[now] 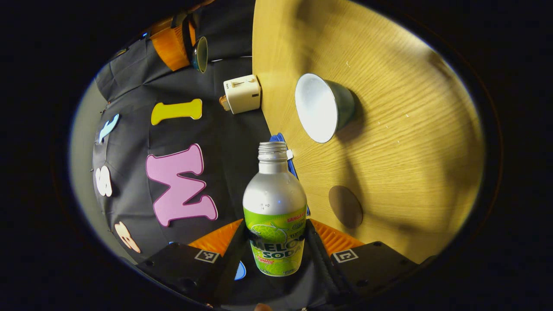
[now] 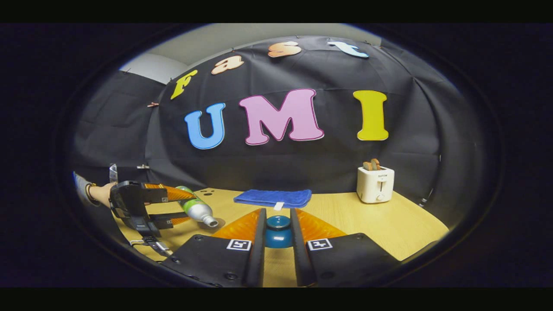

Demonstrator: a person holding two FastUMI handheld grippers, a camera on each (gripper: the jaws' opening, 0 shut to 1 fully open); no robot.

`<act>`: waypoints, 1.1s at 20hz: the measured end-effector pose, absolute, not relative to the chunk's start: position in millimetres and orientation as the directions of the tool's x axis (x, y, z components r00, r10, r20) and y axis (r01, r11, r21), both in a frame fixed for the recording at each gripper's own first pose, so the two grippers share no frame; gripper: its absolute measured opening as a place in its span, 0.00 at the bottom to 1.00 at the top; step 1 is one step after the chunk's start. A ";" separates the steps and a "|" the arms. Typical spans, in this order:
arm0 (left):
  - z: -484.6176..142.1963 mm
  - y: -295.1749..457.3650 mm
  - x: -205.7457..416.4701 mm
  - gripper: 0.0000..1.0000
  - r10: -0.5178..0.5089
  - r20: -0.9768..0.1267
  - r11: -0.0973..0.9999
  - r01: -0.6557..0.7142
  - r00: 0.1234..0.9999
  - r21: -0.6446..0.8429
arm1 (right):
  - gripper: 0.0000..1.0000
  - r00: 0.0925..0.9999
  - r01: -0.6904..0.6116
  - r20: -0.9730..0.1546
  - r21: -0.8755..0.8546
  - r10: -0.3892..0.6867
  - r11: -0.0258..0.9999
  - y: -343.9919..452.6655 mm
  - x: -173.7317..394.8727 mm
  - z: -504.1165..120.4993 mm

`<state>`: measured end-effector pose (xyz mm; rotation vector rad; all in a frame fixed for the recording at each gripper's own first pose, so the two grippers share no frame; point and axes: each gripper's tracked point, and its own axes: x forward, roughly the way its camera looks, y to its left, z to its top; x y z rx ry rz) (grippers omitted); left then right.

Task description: Open the teacup lid with one hand, grasp the water bottle and pour water into the teacup with the other hand; after pouring, place the water bottle on the coaster and then close the teacup lid.

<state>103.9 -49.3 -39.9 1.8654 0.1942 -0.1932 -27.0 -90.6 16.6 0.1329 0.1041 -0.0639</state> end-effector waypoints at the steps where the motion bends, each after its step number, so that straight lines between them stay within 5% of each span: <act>1: -40.6 -49.7 103.8 0.80 0.035 -0.233 -0.300 0.233 0.972 0.925 | 0.27 0.993 0.068 -0.108 0.130 -0.054 0.989 -90.0 -27.2 17.3; 6: -39.2 -49.9 106.4 0.80 0.045 -0.238 -0.370 0.238 0.970 0.898 | 0.33 0.993 0.069 -0.102 0.134 -0.055 0.989 -92.7 -28.8 20.0; 21: -19.0 -57.6 108.0 0.81 0.033 -0.184 -0.526 0.173 0.982 0.833 | 0.27 0.994 0.067 -0.095 0.150 -0.053 0.986 -97.5 -32.0 24.5; 22: -17.1 -58.1 108.9 0.81 0.033 -0.180 -0.537 0.169 0.983 0.826 | 0.33 0.994 0.066 -0.094 0.150 -0.052 0.987 -97.4 -31.6 25.4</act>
